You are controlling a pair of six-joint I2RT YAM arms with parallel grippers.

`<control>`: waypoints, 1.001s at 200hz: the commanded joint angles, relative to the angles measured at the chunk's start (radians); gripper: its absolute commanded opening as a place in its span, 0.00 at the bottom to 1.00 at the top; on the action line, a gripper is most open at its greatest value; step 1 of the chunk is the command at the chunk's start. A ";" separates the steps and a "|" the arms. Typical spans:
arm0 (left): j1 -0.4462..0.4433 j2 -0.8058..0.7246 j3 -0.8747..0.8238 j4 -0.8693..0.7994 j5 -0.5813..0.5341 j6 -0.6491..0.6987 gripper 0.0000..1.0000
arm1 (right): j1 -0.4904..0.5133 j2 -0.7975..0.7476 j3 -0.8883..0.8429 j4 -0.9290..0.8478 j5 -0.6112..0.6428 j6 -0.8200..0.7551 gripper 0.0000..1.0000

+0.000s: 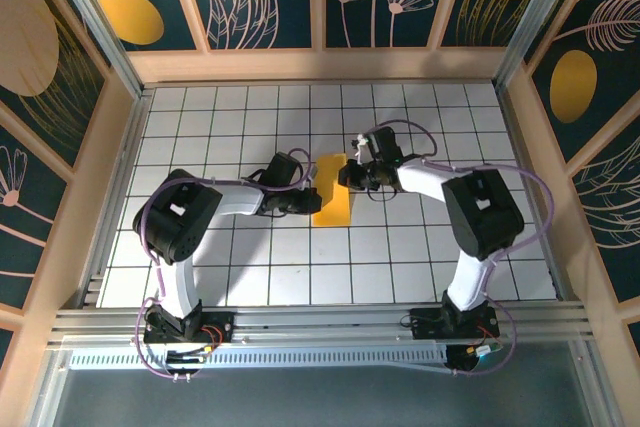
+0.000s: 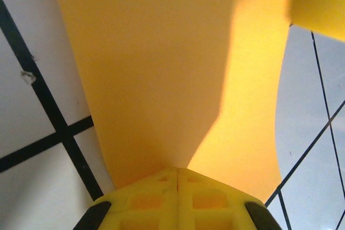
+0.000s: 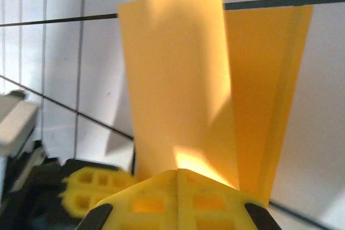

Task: Fold a paper plane with a square sheet of paper (fold left side to right side)
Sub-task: Hold the square sheet of paper at the center of the table, then first fold the square sheet of paper in half at the center of the table.

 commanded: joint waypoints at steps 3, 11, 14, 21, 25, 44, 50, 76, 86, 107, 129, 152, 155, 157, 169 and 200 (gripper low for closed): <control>-0.022 -0.006 -0.070 -0.016 -0.020 -0.087 0.00 | 0.022 -0.080 -0.092 -0.083 0.009 -0.006 0.00; -0.028 -0.009 -0.077 -0.005 -0.022 -0.098 0.00 | 0.033 -0.095 -0.122 -0.069 -0.001 0.010 0.00; -0.029 -0.011 -0.080 -0.003 -0.023 -0.101 0.00 | 0.037 -0.100 -0.133 -0.062 -0.007 0.016 0.00; -0.032 -0.012 -0.083 0.002 -0.023 -0.107 0.00 | 0.049 -0.102 -0.153 -0.037 -0.028 0.033 0.00; -0.033 -0.012 -0.084 0.004 -0.020 -0.109 0.00 | 0.054 -0.102 -0.161 -0.027 -0.040 0.040 0.00; -0.036 -0.013 -0.090 0.013 -0.011 -0.115 0.00 | 0.070 -0.075 -0.172 0.004 -0.084 0.061 0.00; -0.038 -0.016 -0.092 0.013 -0.009 -0.116 0.01 | 0.070 -0.067 -0.174 0.010 -0.089 0.064 0.00; -0.036 -0.033 -0.096 0.022 -0.002 -0.123 0.01 | 0.090 -0.033 -0.171 0.015 -0.093 0.057 0.00; -0.036 -0.035 -0.093 0.028 0.009 -0.131 0.01 | 0.091 -0.023 -0.171 0.010 -0.090 0.052 0.00; -0.036 -0.035 -0.068 0.052 0.052 -0.172 0.01 | 0.091 -0.007 -0.174 -0.036 -0.065 0.031 0.00; -0.028 -0.033 -0.027 0.073 0.087 -0.200 0.01 | 0.083 0.006 -0.186 -0.073 -0.034 0.008 0.00; -0.014 -0.018 0.033 0.053 0.096 -0.188 0.02 | 0.082 0.017 -0.185 -0.106 0.004 -0.011 0.00; -0.013 -0.016 0.040 0.048 0.096 -0.185 0.02 | 0.082 0.018 -0.185 -0.109 0.009 -0.015 0.00; -0.011 -0.013 0.046 0.045 0.097 -0.184 0.02 | 0.082 0.017 -0.184 -0.113 0.012 -0.017 0.00; 0.000 0.002 0.053 0.038 0.096 -0.178 0.02 | 0.082 0.025 -0.180 -0.128 0.032 -0.031 0.00; 0.026 0.043 0.110 0.018 0.070 -0.147 0.02 | 0.082 0.038 -0.178 -0.142 0.060 -0.050 0.00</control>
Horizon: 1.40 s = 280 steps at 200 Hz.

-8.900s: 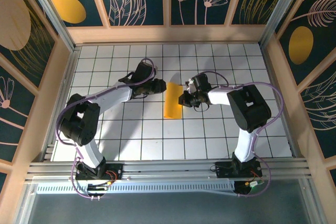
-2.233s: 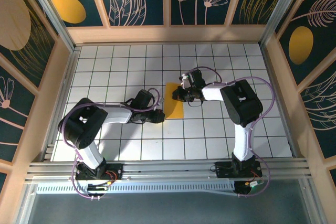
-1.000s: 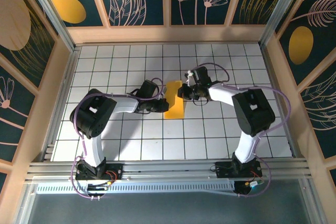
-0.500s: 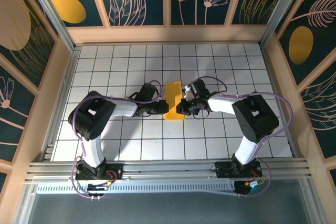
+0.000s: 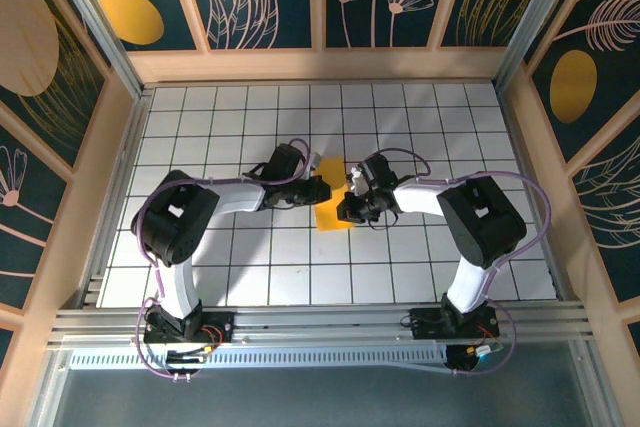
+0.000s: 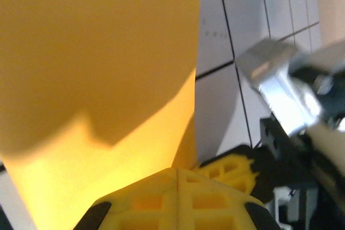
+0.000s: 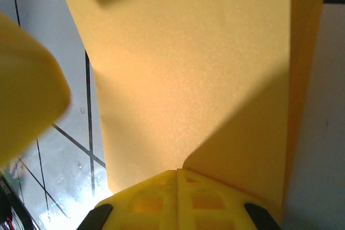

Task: Fold a paper plane with a square sheet of paper (fold left side to right side)
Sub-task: First fold the square sheet of paper in half at the center of the table.

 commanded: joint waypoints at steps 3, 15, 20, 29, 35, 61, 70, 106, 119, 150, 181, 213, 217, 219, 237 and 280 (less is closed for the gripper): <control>0.023 0.052 0.034 -0.037 0.003 0.026 0.01 | -0.004 0.050 -0.010 -0.111 0.110 -0.044 0.00; 0.032 0.065 0.037 -0.033 0.000 0.030 0.01 | -0.003 0.053 -0.008 -0.113 0.117 -0.047 0.00; 0.034 0.070 0.038 -0.031 0.000 0.031 0.01 | -0.003 0.053 -0.008 -0.113 0.120 -0.047 0.00; 0.036 0.076 0.041 -0.029 0.000 0.034 0.01 | -0.003 0.056 -0.008 -0.113 0.123 -0.047 0.00; 0.036 0.080 0.043 -0.028 0.001 0.037 0.01 | -0.003 0.057 -0.008 -0.115 0.125 -0.048 0.00; 0.037 0.093 0.044 -0.028 -0.005 0.045 0.01 | -0.003 0.065 -0.005 -0.120 0.135 -0.050 0.00; 0.036 0.097 0.043 -0.035 -0.017 0.050 0.01 | -0.004 0.069 -0.004 -0.123 0.140 -0.052 0.00; 0.040 0.113 0.035 -0.040 -0.059 0.057 0.02 | -0.004 0.082 0.006 -0.139 0.161 -0.059 0.00; 0.041 0.118 0.031 -0.038 -0.075 0.058 0.02 | -0.003 0.087 0.009 -0.148 0.174 -0.063 0.00; 0.053 0.123 0.017 -0.026 -0.107 0.054 0.02 | -0.003 0.090 0.006 -0.162 0.204 -0.070 0.00; 0.079 0.123 0.003 -0.008 -0.124 0.048 0.02 | -0.036 0.088 -0.002 -0.165 0.213 -0.076 0.00; 0.117 0.131 0.023 -0.023 -0.152 0.069 0.02 | -0.043 0.085 -0.010 -0.165 0.213 -0.081 0.00; 0.122 0.135 0.030 -0.033 -0.161 0.077 0.02 | -0.043 0.084 -0.010 -0.166 0.213 -0.082 0.00; 0.126 0.136 0.033 -0.036 -0.164 0.078 0.02 | -0.044 0.083 -0.010 -0.165 0.213 -0.083 0.00; 0.154 0.153 0.053 -0.049 -0.167 0.091 0.02 | -0.045 0.083 -0.011 -0.164 0.211 -0.083 0.00; 0.196 0.190 0.092 -0.066 -0.182 0.108 0.02 | -0.045 0.080 -0.015 -0.155 0.195 -0.080 0.00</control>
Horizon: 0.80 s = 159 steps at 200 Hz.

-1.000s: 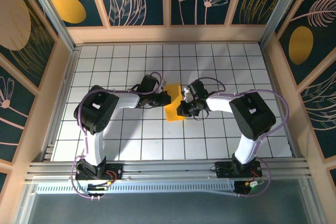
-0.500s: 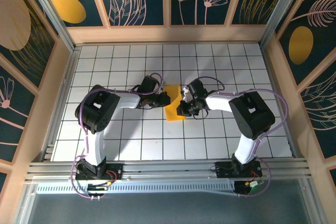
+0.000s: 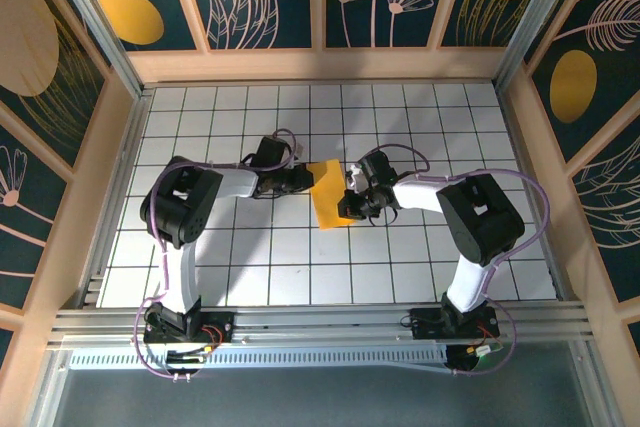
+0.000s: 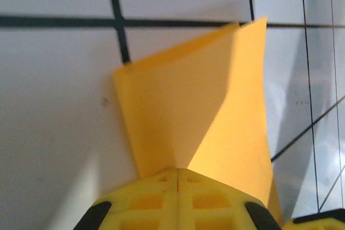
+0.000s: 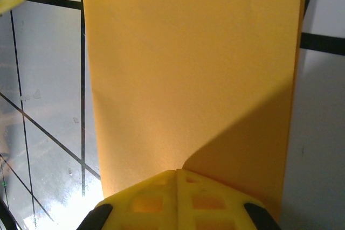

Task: Fold a paper plane with a square sheet of paper (fold left side to right side)
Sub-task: First fold the square sheet of paper in half at the center of the table.

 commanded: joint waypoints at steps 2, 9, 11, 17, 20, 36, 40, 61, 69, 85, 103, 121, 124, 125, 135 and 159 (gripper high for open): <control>0.052 0.059 0.024 -0.057 -0.135 0.051 0.02 | -0.029 0.060 -0.052 -0.121 0.170 -0.019 0.00; 0.055 0.067 0.032 -0.058 -0.133 0.053 0.02 | -0.030 0.057 -0.050 -0.120 0.171 -0.019 0.00; 0.055 0.069 0.034 -0.058 -0.133 0.053 0.02 | -0.030 0.056 -0.050 -0.120 0.171 -0.017 0.00; 0.057 0.075 0.043 -0.061 -0.132 0.053 0.01 | -0.029 0.055 -0.049 -0.121 0.171 -0.018 0.00; 0.057 0.077 0.047 -0.062 -0.131 0.054 0.02 | -0.029 0.054 -0.049 -0.122 0.171 -0.018 0.00; 0.059 0.098 0.076 -0.075 -0.134 0.060 0.01 | -0.030 0.048 -0.048 -0.124 0.171 -0.016 0.00; 0.059 0.102 0.084 -0.080 -0.136 0.062 0.02 | -0.030 0.046 -0.049 -0.124 0.171 -0.016 0.00; 0.060 0.120 0.116 -0.095 -0.151 0.069 0.02 | -0.028 0.045 -0.050 -0.121 0.168 -0.012 0.00; 0.063 0.125 0.125 -0.098 -0.156 0.071 0.02 | -0.030 0.045 -0.051 -0.119 0.168 -0.012 0.00; 0.068 0.138 0.144 -0.105 -0.162 0.071 0.02 | -0.029 0.046 -0.052 -0.118 0.166 -0.010 0.00; 0.072 0.154 0.163 -0.110 -0.167 0.073 0.02 | -0.029 0.044 -0.051 -0.116 0.165 -0.007 0.00; 0.076 0.169 0.182 -0.115 -0.169 0.073 0.02 | -0.028 0.041 -0.054 -0.110 0.163 -0.003 0.00; 0.076 0.171 0.186 -0.117 -0.169 0.073 0.02 | -0.028 0.040 -0.054 -0.110 0.162 -0.002 0.00; 0.076 0.172 0.187 -0.118 -0.170 0.073 0.02 | -0.028 0.041 -0.055 -0.110 0.162 -0.003 0.00; 0.077 0.178 0.196 -0.120 -0.171 0.073 0.02 | -0.028 0.039 -0.057 -0.108 0.160 0.001 0.00; 0.079 0.191 0.218 -0.123 -0.179 0.074 0.02 | -0.027 0.038 -0.059 -0.105 0.158 0.004 0.00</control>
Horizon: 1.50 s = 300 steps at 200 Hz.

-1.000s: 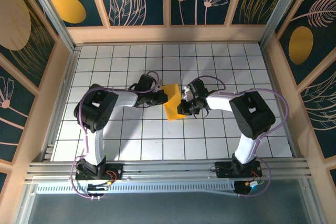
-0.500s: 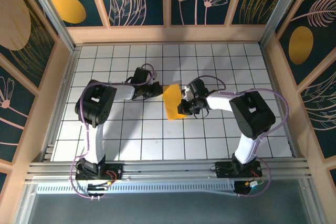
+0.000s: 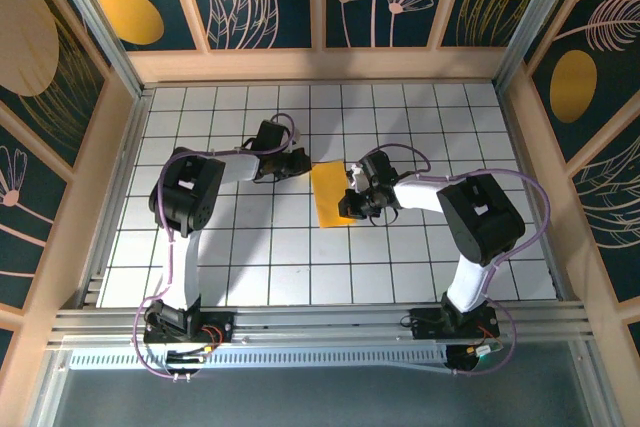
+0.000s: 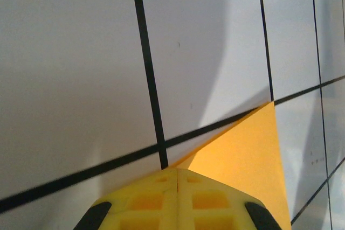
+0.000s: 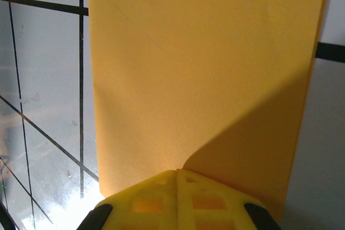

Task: Fold a paper plane with a square sheet of paper (fold left side to right side)
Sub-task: First fold the square sheet of paper in half at the center of the table, then hold the square sheet of paper at the center of the table.

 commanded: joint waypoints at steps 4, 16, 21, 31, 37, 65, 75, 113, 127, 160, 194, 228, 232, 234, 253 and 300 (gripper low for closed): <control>0.034 0.080 0.022 -0.029 -0.152 0.036 0.02 | -0.024 0.040 -0.056 -0.113 0.155 0.003 0.00; 0.036 0.086 0.033 -0.031 -0.155 0.035 0.02 | -0.024 0.040 -0.056 -0.112 0.154 0.005 0.00; 0.037 0.089 0.037 -0.031 -0.156 0.034 0.02 | -0.024 0.040 -0.056 -0.111 0.154 0.005 0.00; 0.039 0.093 0.042 -0.033 -0.156 0.032 0.02 | -0.024 0.040 -0.058 -0.110 0.154 0.006 0.00; 0.039 0.096 0.045 -0.033 -0.156 0.031 0.02 | -0.024 0.039 -0.058 -0.109 0.154 0.008 0.00; 0.041 0.088 0.041 -0.030 -0.156 0.032 0.02 | -0.024 0.034 -0.061 -0.099 0.146 0.021 0.00; 0.041 0.067 0.024 -0.023 -0.160 0.032 0.02 | -0.024 0.030 -0.064 -0.092 0.139 0.030 0.00; 0.041 -0.118 -0.089 0.001 -0.211 0.037 0.02 | -0.024 0.008 -0.082 -0.045 0.108 0.070 0.00; 0.040 -0.196 -0.137 0.006 -0.220 0.029 0.03 | -0.022 0.001 -0.089 -0.023 0.096 0.086 0.00; 0.013 -0.336 -0.267 0.067 -0.143 -0.038 0.03 | -0.015 -0.009 -0.107 0.020 0.083 0.123 0.00; -0.099 -0.360 -0.343 0.131 -0.074 -0.125 0.03 | -0.009 -0.003 -0.108 0.026 0.101 0.129 0.00; -0.162 -0.280 -0.346 0.223 -0.037 -0.201 0.03 | -0.005 0.005 -0.104 0.021 0.108 0.125 0.00; -0.163 -0.269 -0.343 0.223 -0.037 -0.202 0.03 | -0.004 0.006 -0.103 0.021 0.108 0.123 0.00; -0.164 -0.263 -0.339 0.223 -0.038 -0.204 0.03 | -0.004 0.007 -0.102 0.021 0.108 0.123 0.00; -0.169 -0.223 -0.312 0.212 -0.033 -0.190 0.03 | -0.001 0.007 -0.103 0.020 0.108 0.122 0.00; -0.168 -0.153 -0.259 0.158 -0.040 -0.152 0.03 | 0.002 0.007 -0.097 0.015 0.107 0.119 0.00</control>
